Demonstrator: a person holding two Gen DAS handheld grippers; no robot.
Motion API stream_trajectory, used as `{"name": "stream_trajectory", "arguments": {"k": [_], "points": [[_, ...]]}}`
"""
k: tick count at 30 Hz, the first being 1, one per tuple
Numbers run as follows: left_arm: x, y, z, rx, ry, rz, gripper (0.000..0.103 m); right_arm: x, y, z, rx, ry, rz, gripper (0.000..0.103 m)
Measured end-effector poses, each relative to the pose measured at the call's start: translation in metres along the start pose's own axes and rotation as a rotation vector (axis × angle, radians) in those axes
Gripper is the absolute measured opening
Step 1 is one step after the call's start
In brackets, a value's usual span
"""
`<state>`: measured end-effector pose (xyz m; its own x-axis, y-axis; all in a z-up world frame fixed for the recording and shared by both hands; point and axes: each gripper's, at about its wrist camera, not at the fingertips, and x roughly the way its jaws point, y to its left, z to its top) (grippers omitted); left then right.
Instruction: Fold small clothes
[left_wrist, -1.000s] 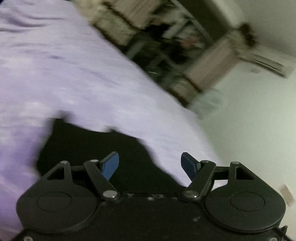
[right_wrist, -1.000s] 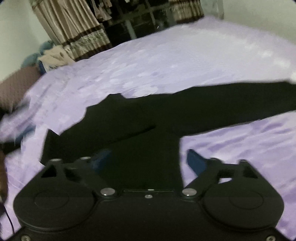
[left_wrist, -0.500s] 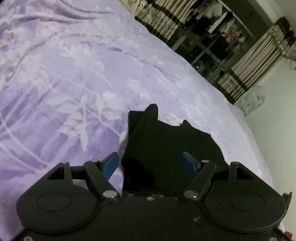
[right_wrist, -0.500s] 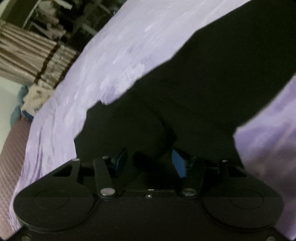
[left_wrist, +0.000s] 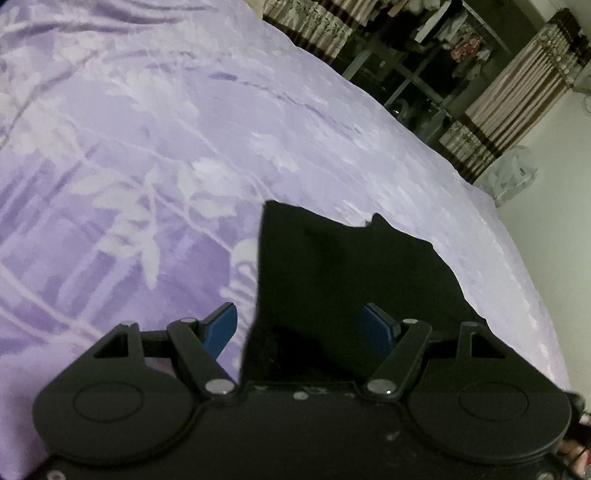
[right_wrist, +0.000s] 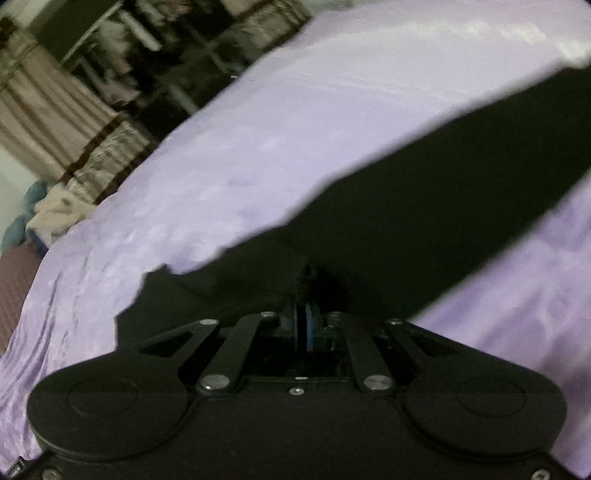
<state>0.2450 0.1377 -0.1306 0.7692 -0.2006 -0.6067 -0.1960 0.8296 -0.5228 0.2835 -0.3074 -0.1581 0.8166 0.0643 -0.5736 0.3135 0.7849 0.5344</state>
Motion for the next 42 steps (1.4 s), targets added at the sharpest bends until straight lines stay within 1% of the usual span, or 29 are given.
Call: {"name": "stream_trajectory", "arguments": {"k": [2,4,7,9,11,12,13,14,15,18,21,23,24,25,26,27,28,29,31,32,34,35,36,37,38,39,40,41,42], "points": [[0.006,-0.004,-0.001,0.012,0.005,0.005,0.074,0.001,-0.01,-0.007,0.048,0.009,0.015,0.0],[0.013,-0.007,0.0,0.019,0.014,0.01,0.074,-0.003,-0.009,-0.011,0.033,-0.007,0.02,0.0],[0.029,-0.012,0.004,0.038,0.034,0.018,0.074,-0.003,-0.005,-0.009,0.004,-0.003,0.016,0.001],[0.041,-0.012,0.005,0.054,0.063,0.046,0.074,-0.002,-0.007,-0.001,-0.01,0.011,-0.035,0.011],[0.049,-0.01,0.003,0.061,0.086,0.073,0.074,-0.012,-0.011,0.009,-0.012,-0.041,-0.066,0.022],[0.052,-0.008,0.002,0.063,0.093,0.074,0.074,-0.016,-0.012,0.012,-0.023,-0.082,-0.077,0.034],[0.054,-0.008,0.001,0.068,0.096,0.073,0.074,-0.018,-0.01,0.017,-0.036,-0.108,-0.073,0.041],[0.054,-0.008,0.0,0.075,0.095,0.073,0.074,-0.016,-0.009,0.022,-0.049,-0.117,-0.061,0.041],[0.054,-0.008,0.0,0.082,0.093,0.073,0.074,-0.012,-0.008,0.028,-0.062,-0.104,-0.045,0.041],[0.054,-0.011,0.0,0.099,0.093,0.074,0.074,0.016,-0.001,0.041,-0.107,-0.021,0.005,0.041],[0.056,-0.011,0.001,0.1,0.101,0.078,0.074,0.038,0.013,0.043,-0.185,0.006,0.008,0.042],[0.057,-0.011,0.001,0.099,0.106,0.08,0.074,0.047,0.018,0.04,-0.213,0.028,0.028,0.045],[0.058,-0.012,0.002,0.103,0.108,0.081,0.074,0.053,0.022,0.04,-0.225,0.042,0.023,0.044],[0.059,-0.012,0.002,0.109,0.11,0.082,0.074,0.054,0.023,0.041,-0.236,0.043,0.015,0.022],[0.06,-0.012,0.002,0.115,0.111,0.083,0.074,0.055,0.025,0.041,-0.25,0.037,0.016,0.005],[0.06,-0.013,0.002,0.118,0.111,0.084,0.074,0.055,0.027,0.043,-0.259,0.035,0.024,0.0],[0.061,-0.013,0.002,0.121,0.111,0.084,0.074,0.048,0.023,0.043,-0.252,0.019,0.04,0.0],[0.061,-0.013,0.001,0.122,0.11,0.083,0.074,0.041,0.02,0.044,-0.252,-0.018,0.042,0.0],[0.063,-0.012,0.0,0.131,0.112,0.083,0.075,0.035,0.02,0.045,-0.264,-0.065,0.009,0.0],[0.064,-0.012,-0.001,0.138,0.114,0.086,0.075,0.038,0.019,0.045,-0.259,-0.064,-0.013,0.0],[0.067,-0.014,-0.002,0.156,0.118,0.093,0.075,0.053,0.013,0.045,-0.256,0.009,-0.066,0.0],[0.068,-0.016,-0.003,0.174,0.121,0.1,0.075,0.057,0.01,0.045,-0.257,0.022,-0.082,0.0],[0.068,-0.017,-0.004,0.184,0.121,0.104,0.075,0.055,0.007,0.045,-0.254,0.018,-0.073,0.001],[0.067,-0.02,-0.004,0.193,0.116,0.106,0.075,0.048,0.007,0.045,-0.242,-0.001,-0.069,0.013],[0.064,-0.021,-0.002,0.188,0.104,0.1,0.075,0.039,0.006,0.045,-0.234,-0.027,-0.069,0.019],[0.061,-0.022,-0.001,0.175,0.088,0.082,0.075,0.025,0.009,0.043,-0.239,-0.078,-0.078,0.026],[0.057,-0.023,0.0,0.156,0.068,0.053,0.075,0.016,0.017,0.038,-0.255,-0.116,-0.069,0.027],[0.054,-0.025,0.002,0.14,0.047,0.024,0.075,0.007,0.019,0.035,-0.271,-0.126,-0.03,0.027],[0.054,-0.027,0.003,0.136,0.038,0.013,0.075,0.003,0.02,0.031,-0.278,-0.112,0.014,0.027]]}}
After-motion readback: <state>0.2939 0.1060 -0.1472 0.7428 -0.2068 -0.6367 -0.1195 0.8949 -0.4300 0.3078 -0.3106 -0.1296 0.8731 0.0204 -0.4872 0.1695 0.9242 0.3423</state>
